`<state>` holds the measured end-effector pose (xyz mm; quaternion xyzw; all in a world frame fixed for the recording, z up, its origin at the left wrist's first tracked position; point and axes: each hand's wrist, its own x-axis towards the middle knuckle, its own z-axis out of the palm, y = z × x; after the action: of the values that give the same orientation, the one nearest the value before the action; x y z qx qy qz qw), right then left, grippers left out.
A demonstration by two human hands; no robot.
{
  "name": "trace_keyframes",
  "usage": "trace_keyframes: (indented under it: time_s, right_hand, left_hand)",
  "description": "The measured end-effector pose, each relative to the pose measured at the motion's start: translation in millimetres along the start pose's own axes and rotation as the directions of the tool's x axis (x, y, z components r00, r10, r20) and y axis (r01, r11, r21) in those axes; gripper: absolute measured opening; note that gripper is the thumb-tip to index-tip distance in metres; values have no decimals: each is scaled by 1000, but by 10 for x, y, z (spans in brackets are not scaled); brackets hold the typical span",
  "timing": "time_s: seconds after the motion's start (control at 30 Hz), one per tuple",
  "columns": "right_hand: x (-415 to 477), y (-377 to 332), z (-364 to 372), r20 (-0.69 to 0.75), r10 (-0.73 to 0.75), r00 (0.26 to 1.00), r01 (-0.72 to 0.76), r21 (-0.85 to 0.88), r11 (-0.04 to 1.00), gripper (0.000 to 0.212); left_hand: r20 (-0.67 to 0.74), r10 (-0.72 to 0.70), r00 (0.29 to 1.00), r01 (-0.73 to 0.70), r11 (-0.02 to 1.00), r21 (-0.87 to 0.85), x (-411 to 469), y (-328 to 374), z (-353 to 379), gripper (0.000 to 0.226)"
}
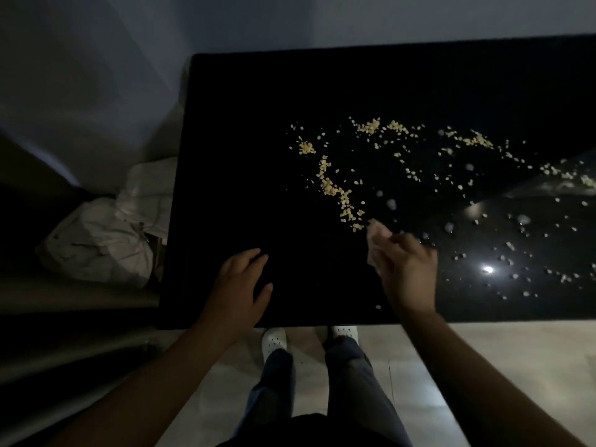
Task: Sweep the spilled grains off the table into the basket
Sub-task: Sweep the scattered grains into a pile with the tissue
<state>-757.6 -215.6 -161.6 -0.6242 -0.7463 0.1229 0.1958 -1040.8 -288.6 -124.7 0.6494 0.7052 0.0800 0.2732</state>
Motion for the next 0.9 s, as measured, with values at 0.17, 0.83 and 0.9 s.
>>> trace_keyframes:
  time_s: [0.17, 0.83, 0.9]
  right_hand:
    - [-219, -310, -179, -32, -96, 995, 98, 107, 989, 33]
    - [-308, -329, -92, -37, -45, 998, 52, 222, 974, 34]
    - [-153, -461, -8, -9, -127, 992, 125, 242, 962, 34]
  left_hand:
    - [74, 94, 993, -102, 990, 102, 132, -29, 91, 56]
    - [26, 27, 999, -36, 904, 426, 279, 171, 235, 66]
    - [17, 10, 1000, -16, 911, 412, 272, 188, 243, 65]
